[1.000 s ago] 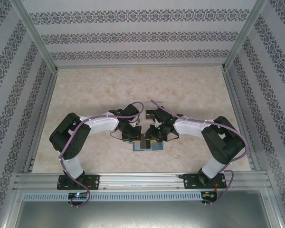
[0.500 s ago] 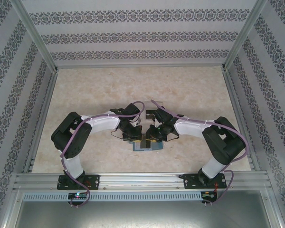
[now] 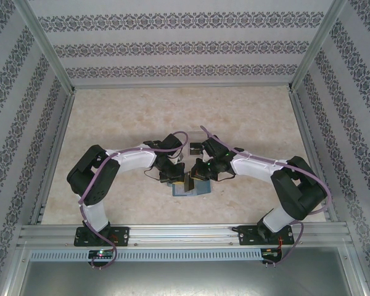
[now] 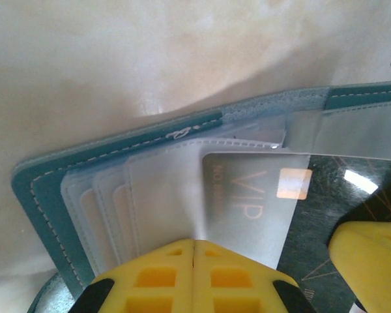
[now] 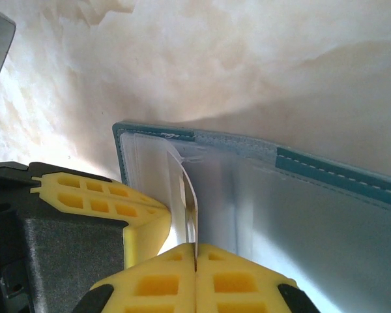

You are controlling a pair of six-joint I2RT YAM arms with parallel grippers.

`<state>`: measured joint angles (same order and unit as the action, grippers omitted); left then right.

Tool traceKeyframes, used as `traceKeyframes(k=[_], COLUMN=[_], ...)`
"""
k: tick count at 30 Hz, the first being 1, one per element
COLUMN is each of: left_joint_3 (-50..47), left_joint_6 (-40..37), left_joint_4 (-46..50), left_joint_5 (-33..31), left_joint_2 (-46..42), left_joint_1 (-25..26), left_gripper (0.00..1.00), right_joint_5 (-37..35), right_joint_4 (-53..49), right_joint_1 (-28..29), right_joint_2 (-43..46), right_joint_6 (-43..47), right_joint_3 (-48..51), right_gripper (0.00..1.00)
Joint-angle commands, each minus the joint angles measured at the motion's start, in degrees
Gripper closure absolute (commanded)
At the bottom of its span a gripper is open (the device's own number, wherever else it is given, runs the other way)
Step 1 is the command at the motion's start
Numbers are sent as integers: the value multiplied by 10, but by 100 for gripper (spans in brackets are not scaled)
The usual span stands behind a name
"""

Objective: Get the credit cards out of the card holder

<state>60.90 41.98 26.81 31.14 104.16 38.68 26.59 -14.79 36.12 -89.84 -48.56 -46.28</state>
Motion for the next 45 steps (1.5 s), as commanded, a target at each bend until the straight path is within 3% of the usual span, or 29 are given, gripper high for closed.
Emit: traceKeyframes(k=[1,11,25,32,39,45], left_joint_3=[-9,-9,-8,-6,-5,-5], left_joint_6=[-12,-13,-9,-9,-9,-10], left_joint_4=[41,38,36,37,37,37], left_joint_5=[-40,-38,-39,-38,-38,-37], left_joint_2=[27,26,25,28,27,27], left_joint_1=[6,6,6,6,6,6], left_gripper=[99,99,99,99,99,99], right_joint_5=[-51,-123,-151,-69,-54,-54], right_joint_4=[-58,-147,-177,-142,-120,-129], right_joint_1=[-4,-4,5,4,6,6], right_joint_2=[12,13,-2,-27,-6,25], right_joint_6=[32,81,98,83,46,33], right_joint_3=[-3,-36,-60,-52,-37,-28], right_gripper=[92,93,93,90,78,77])
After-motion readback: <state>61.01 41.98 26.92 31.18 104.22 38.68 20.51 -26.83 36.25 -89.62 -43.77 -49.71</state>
